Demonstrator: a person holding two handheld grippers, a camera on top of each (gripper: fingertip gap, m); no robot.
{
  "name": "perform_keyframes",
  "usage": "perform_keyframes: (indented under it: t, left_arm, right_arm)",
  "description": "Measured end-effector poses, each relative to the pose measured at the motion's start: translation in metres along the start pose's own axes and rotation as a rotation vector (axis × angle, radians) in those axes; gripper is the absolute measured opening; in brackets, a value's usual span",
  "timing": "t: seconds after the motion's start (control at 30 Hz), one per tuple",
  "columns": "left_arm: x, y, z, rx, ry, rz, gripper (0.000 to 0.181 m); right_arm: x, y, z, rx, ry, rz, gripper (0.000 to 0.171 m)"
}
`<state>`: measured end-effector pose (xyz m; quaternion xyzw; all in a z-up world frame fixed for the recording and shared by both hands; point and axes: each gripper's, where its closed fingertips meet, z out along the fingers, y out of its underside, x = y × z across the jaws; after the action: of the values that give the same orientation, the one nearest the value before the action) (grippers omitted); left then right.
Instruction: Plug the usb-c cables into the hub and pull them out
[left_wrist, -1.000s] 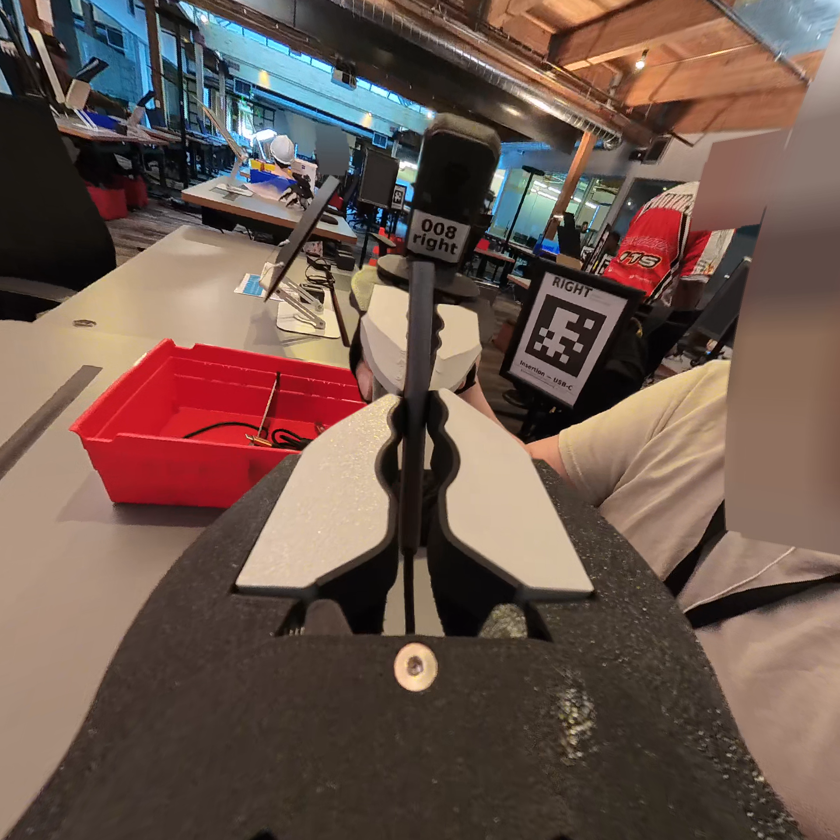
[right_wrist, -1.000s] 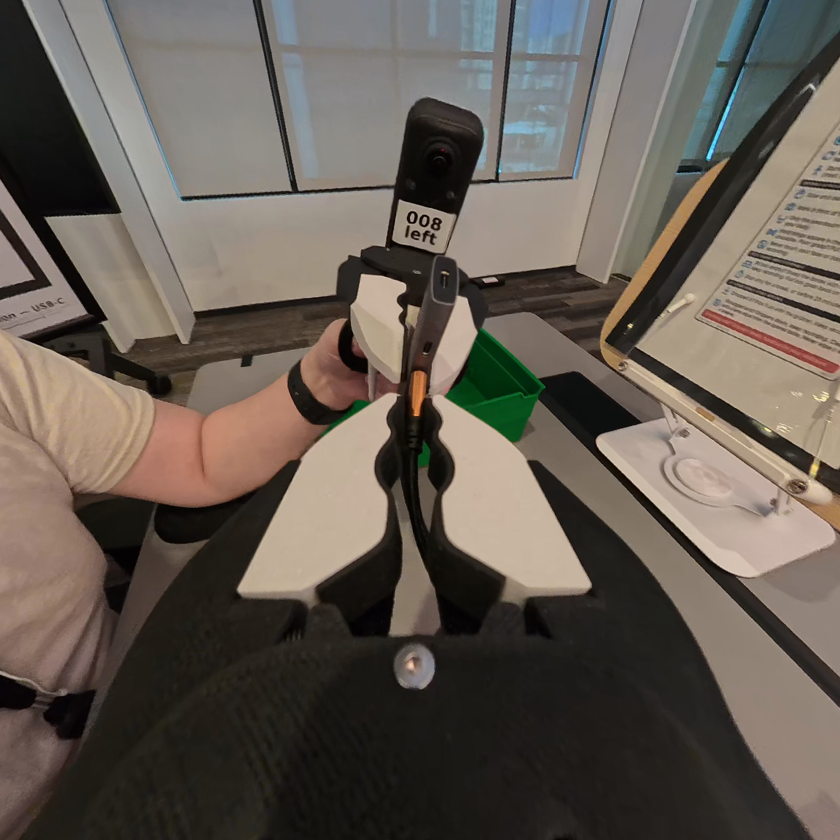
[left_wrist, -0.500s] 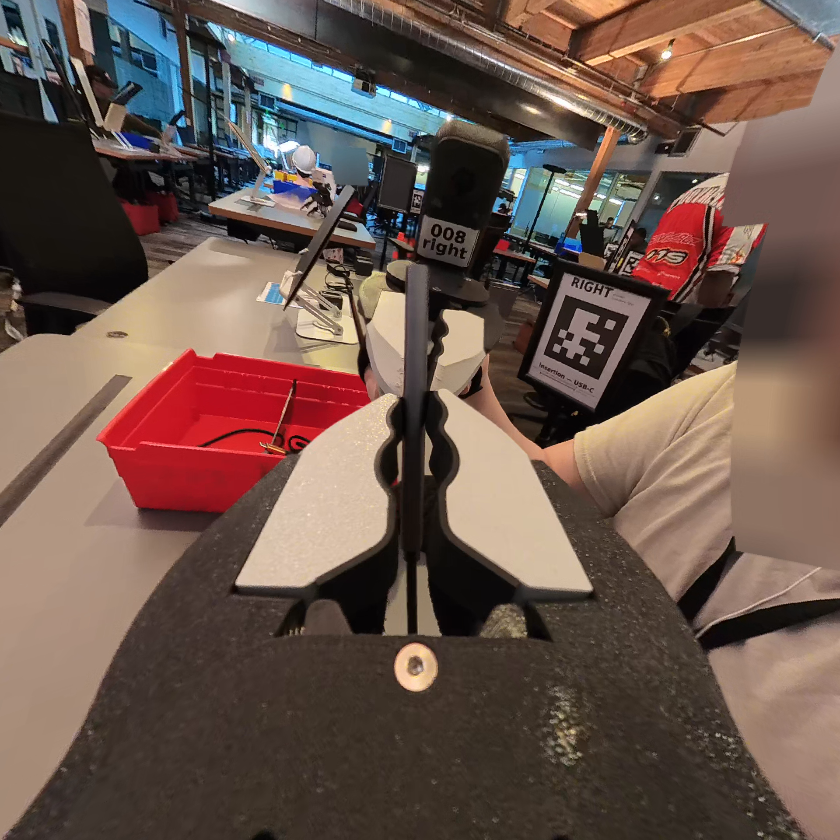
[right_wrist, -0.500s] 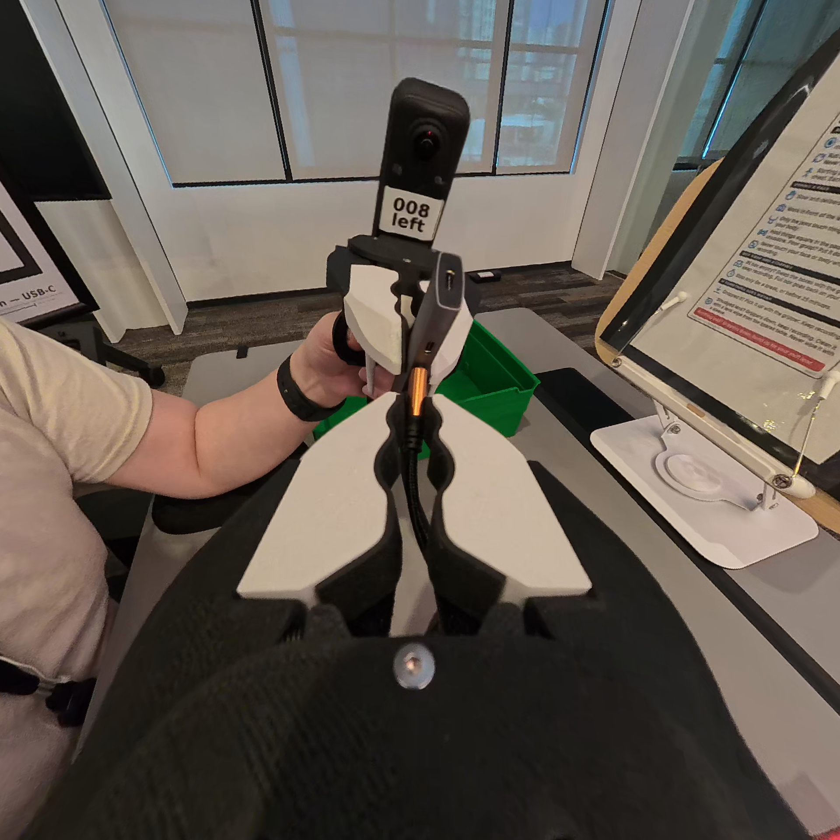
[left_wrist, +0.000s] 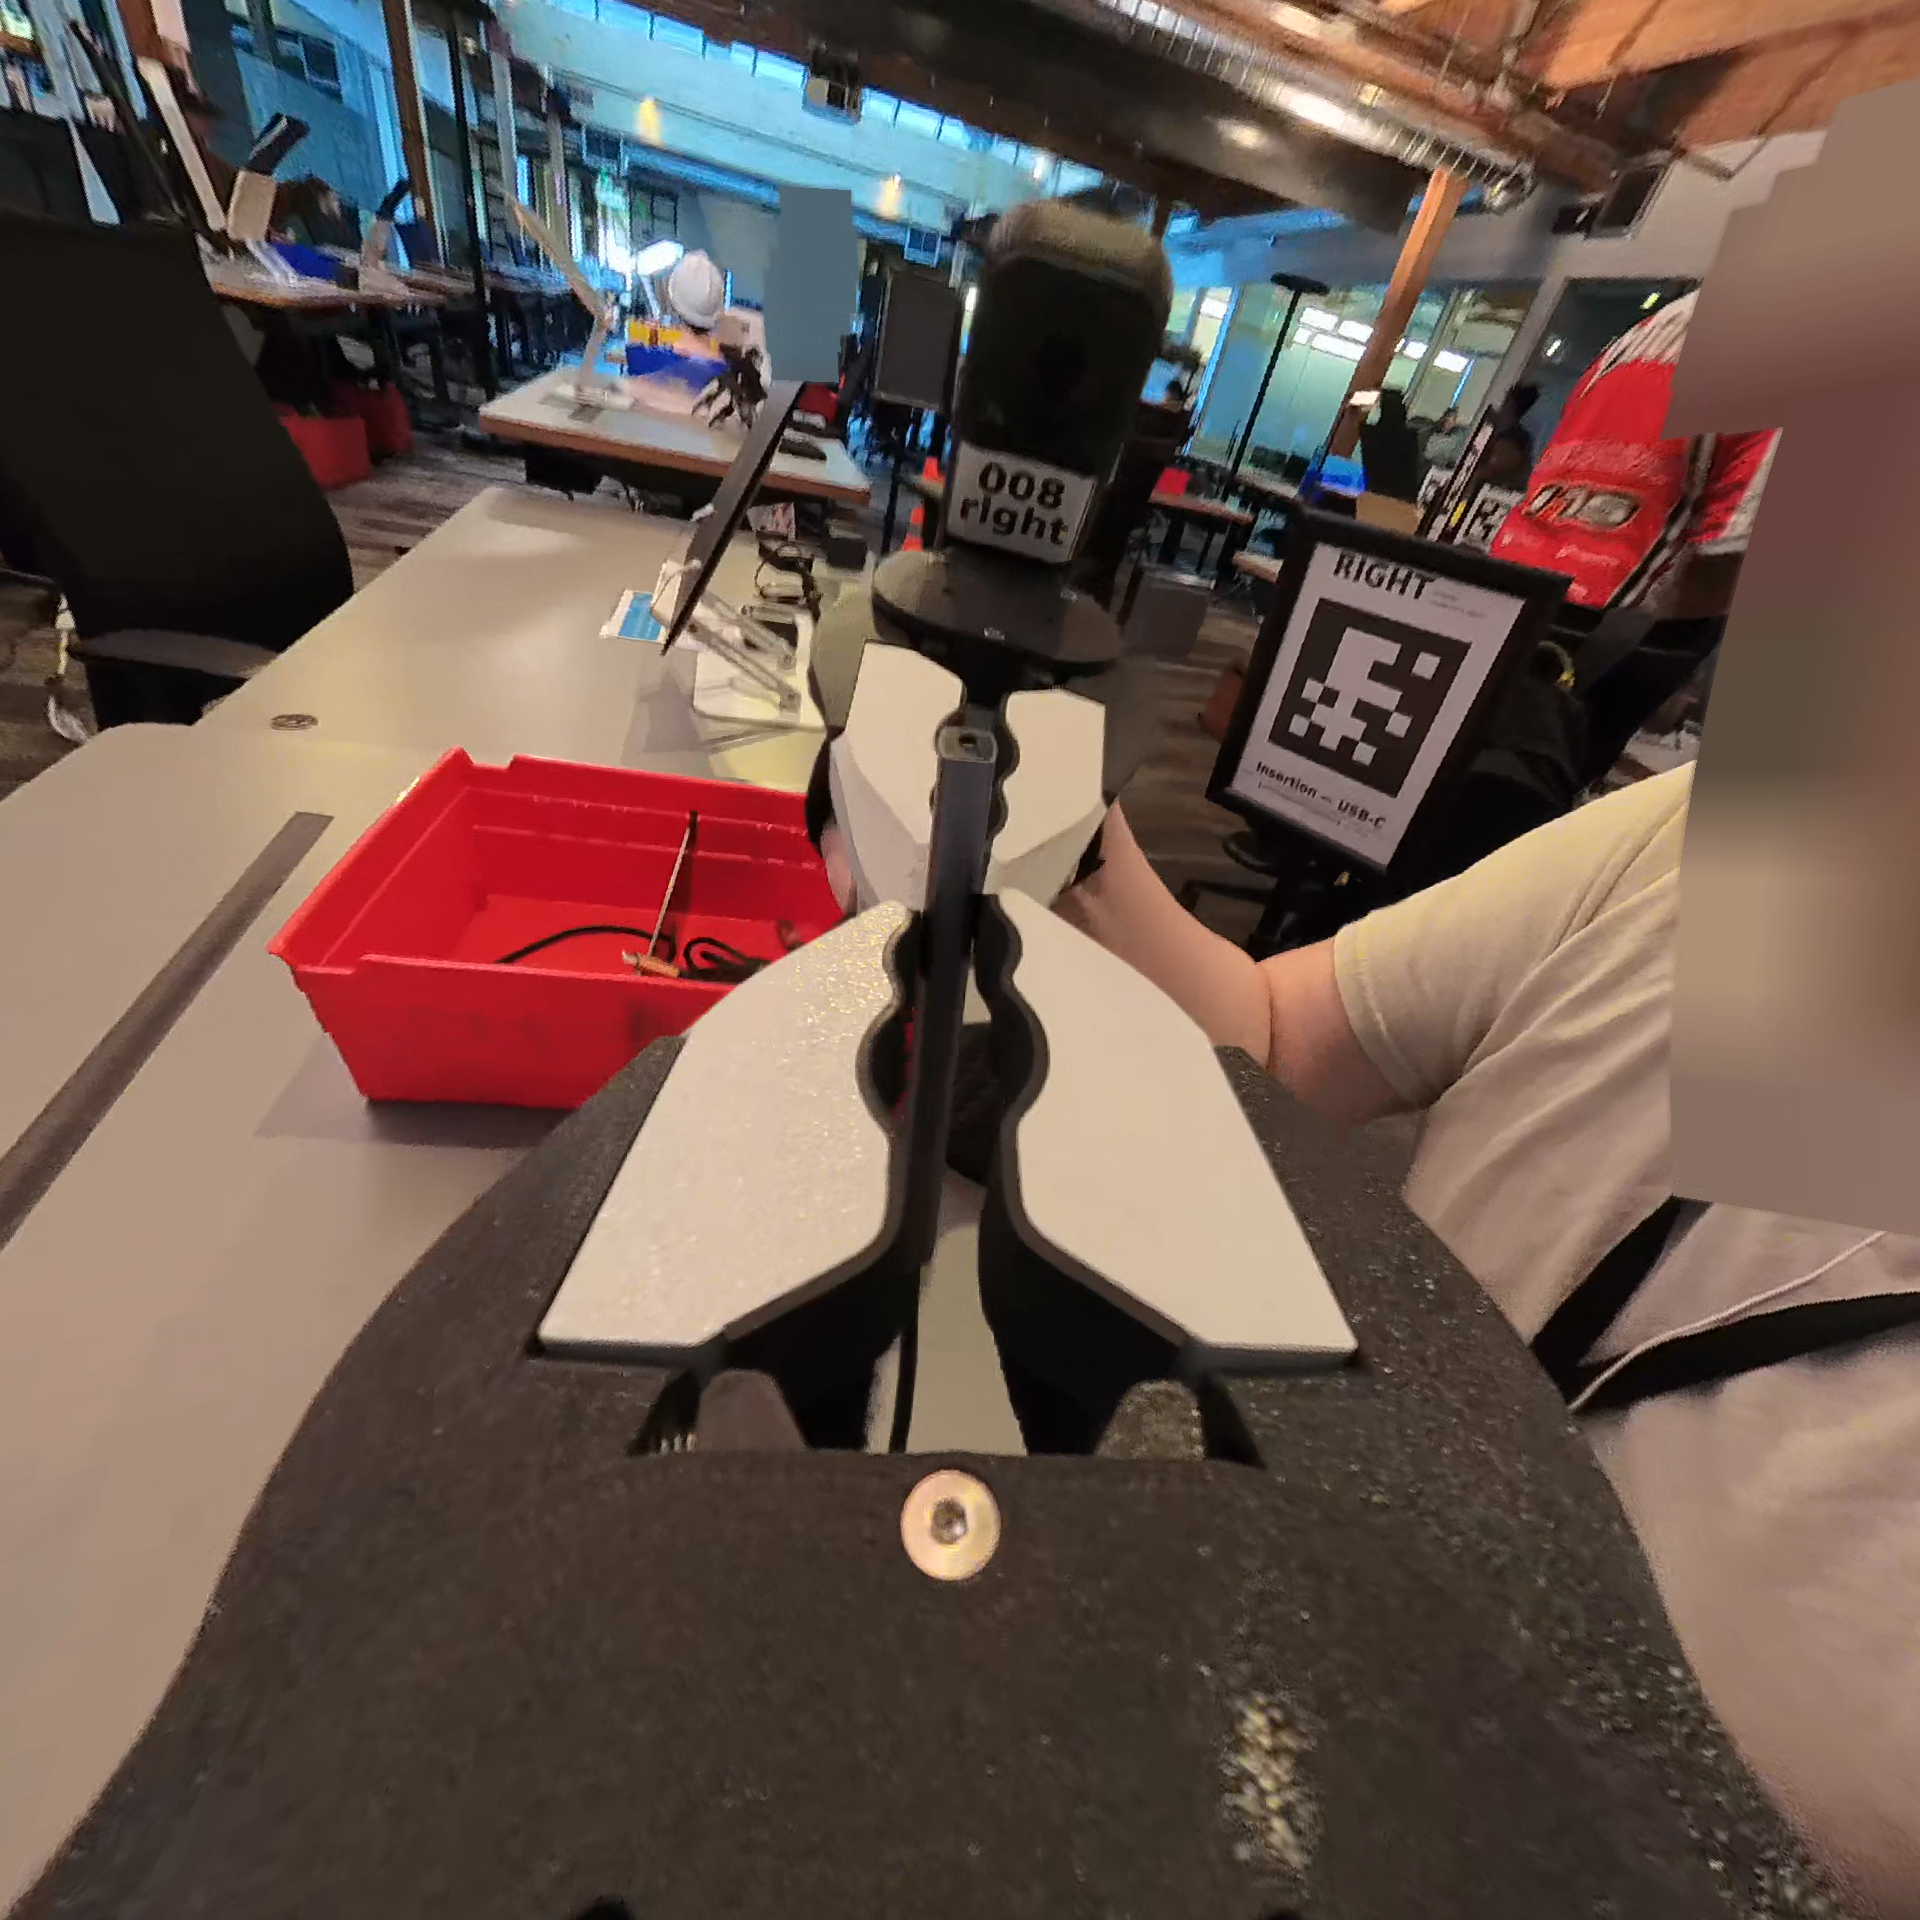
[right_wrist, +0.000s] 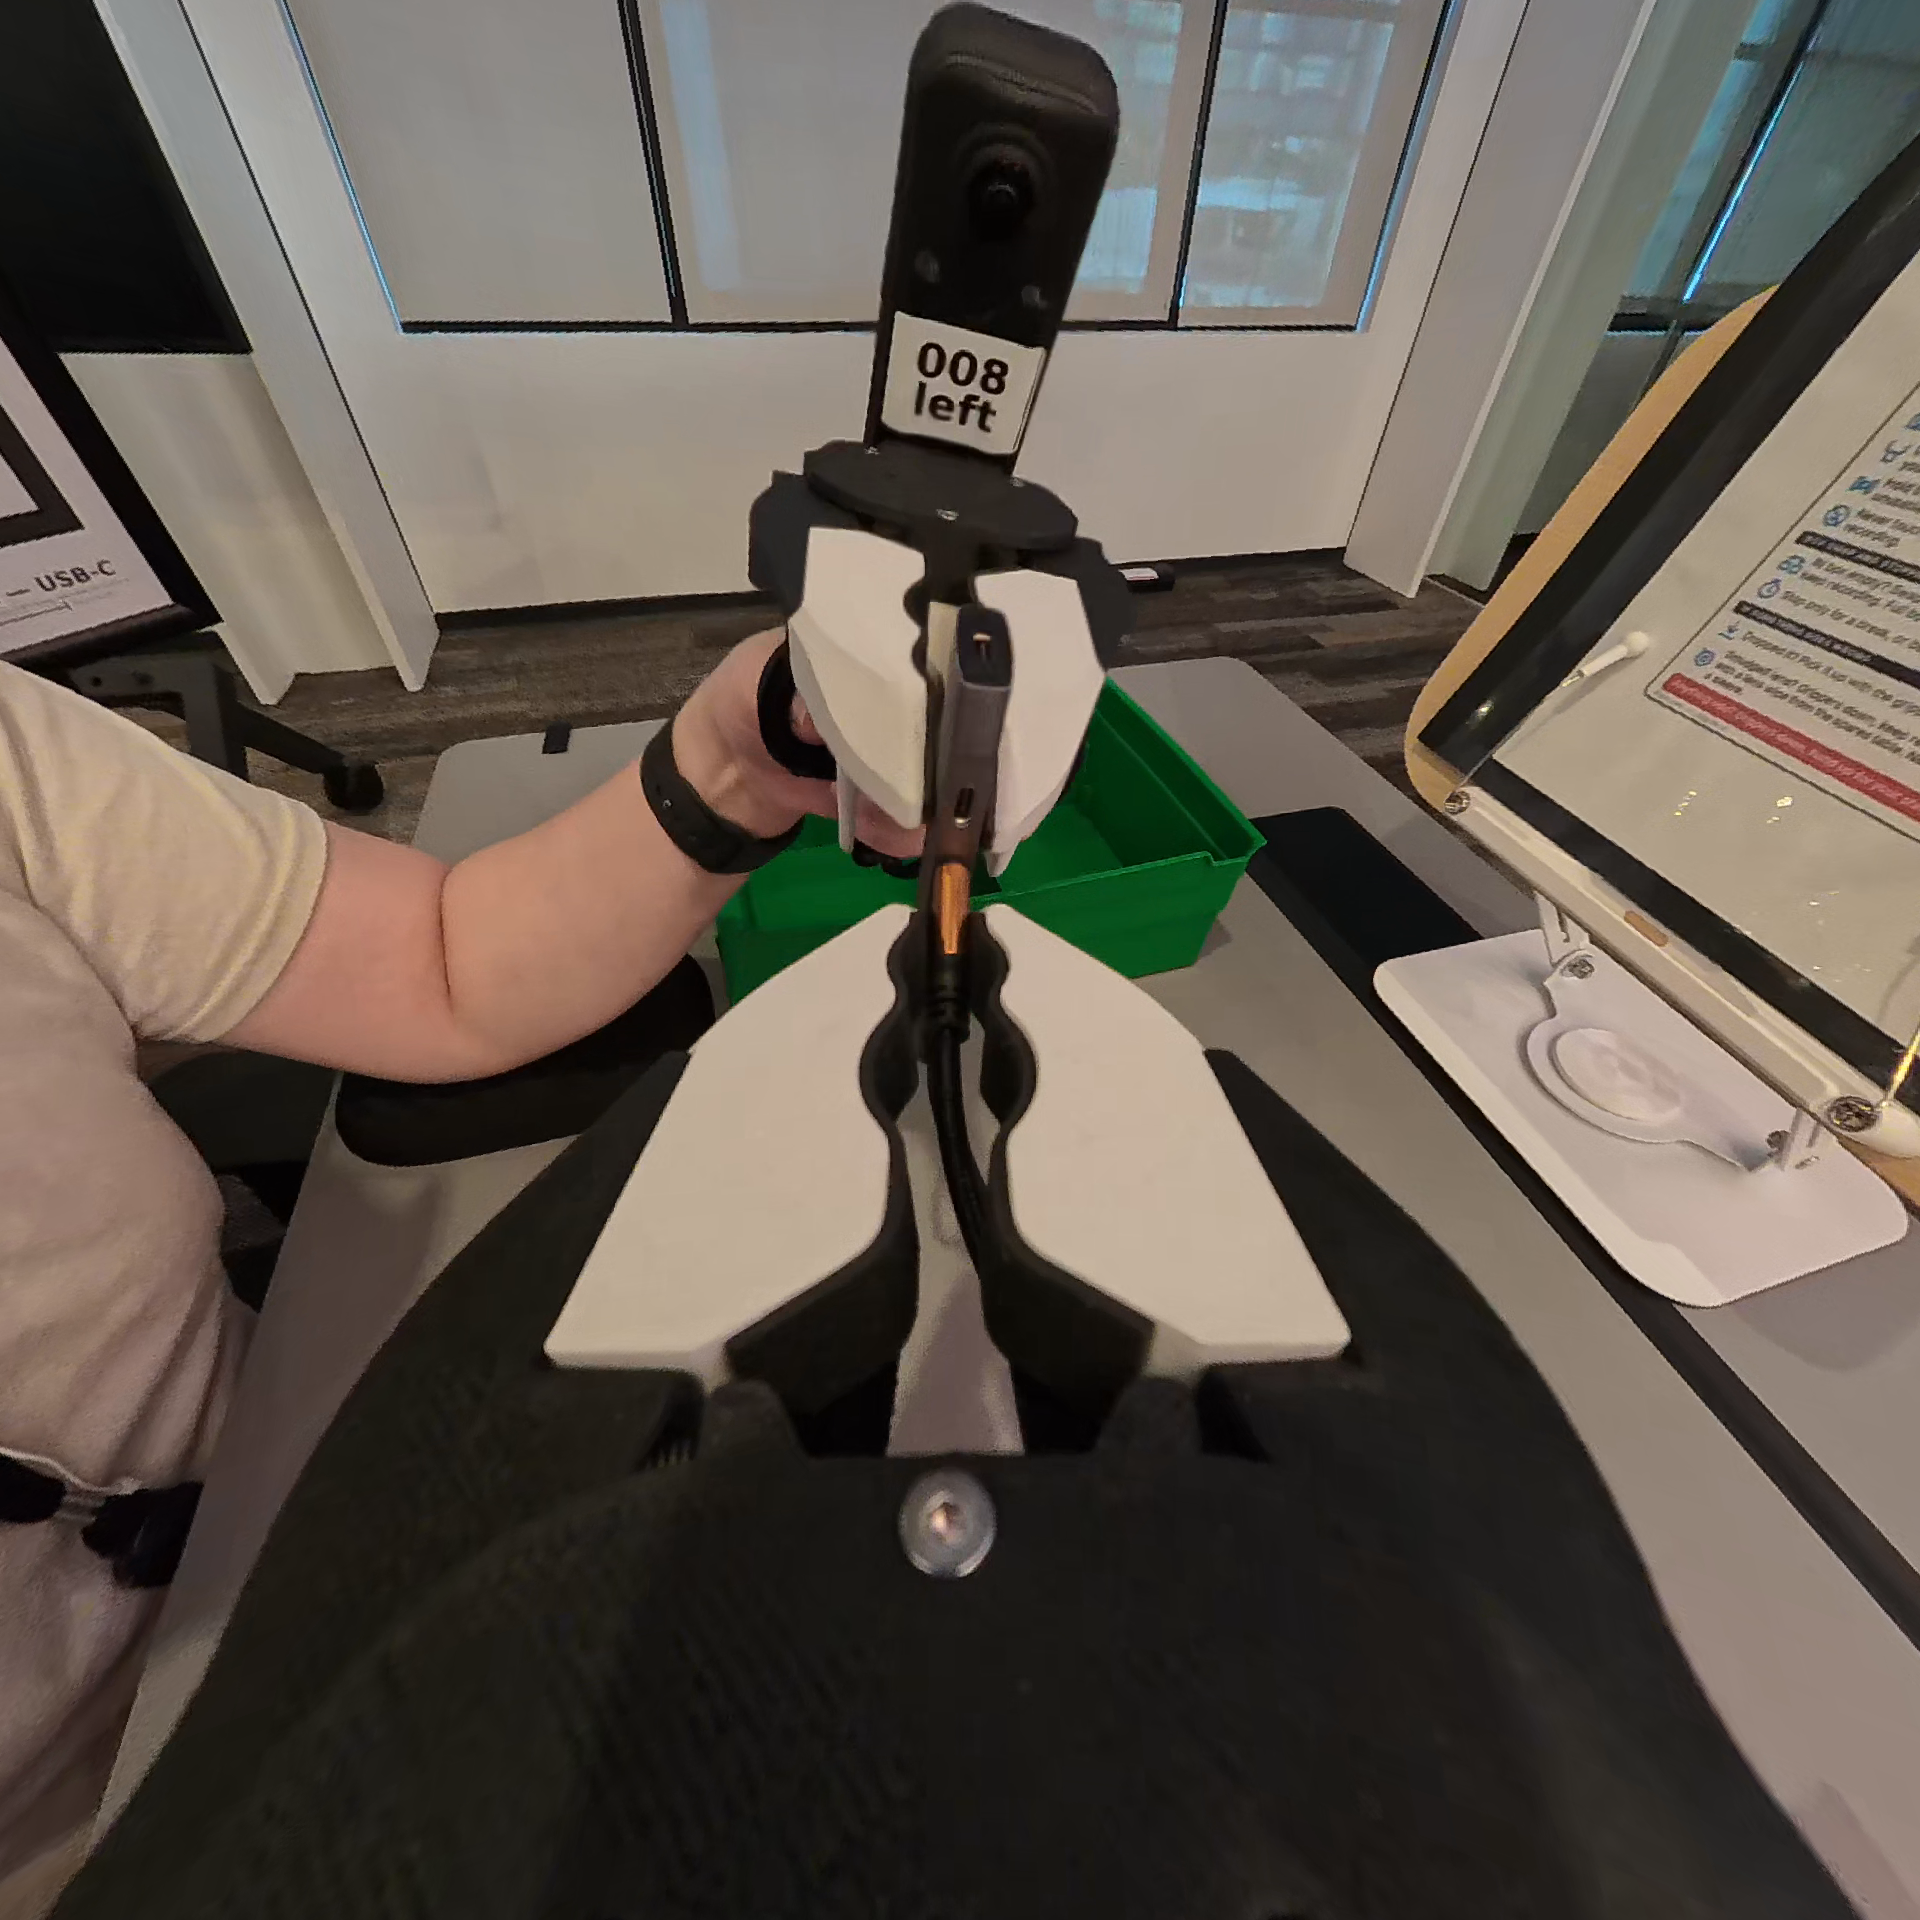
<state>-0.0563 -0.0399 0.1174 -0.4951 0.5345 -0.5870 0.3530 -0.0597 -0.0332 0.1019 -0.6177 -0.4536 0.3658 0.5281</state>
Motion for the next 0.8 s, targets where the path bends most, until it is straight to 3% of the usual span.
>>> perform_keyframes:
  t: [0.1, 0.17, 0.53, 0.8]
  left_arm:
    - [-0.004, 0.006, 0.0, -0.041, -0.041, 0.025, 0.017]
    - [-0.001, 0.007, 0.002, -0.042, -0.014, 0.022, 0.009]
    - [-0.002, -0.005, -0.004, 0.036, 0.007, -0.026, 0.009]
    - [-0.008, 0.002, 0.001, -0.02, -0.042, -0.014, 0.009]
  right_arm:
    - [-0.001, -0.002, 0.003, 0.018, -0.015, 0.007, 0.008]
    - [0.0, -0.001, 0.002, 0.021, -0.02, 0.004, 0.008]
    - [0.001, -0.017, 0.007, 0.24, -0.129, 0.124, 0.012]
    - [0.007, -0.006, 0.007, 0.161, -0.101, 0.132, 0.007]
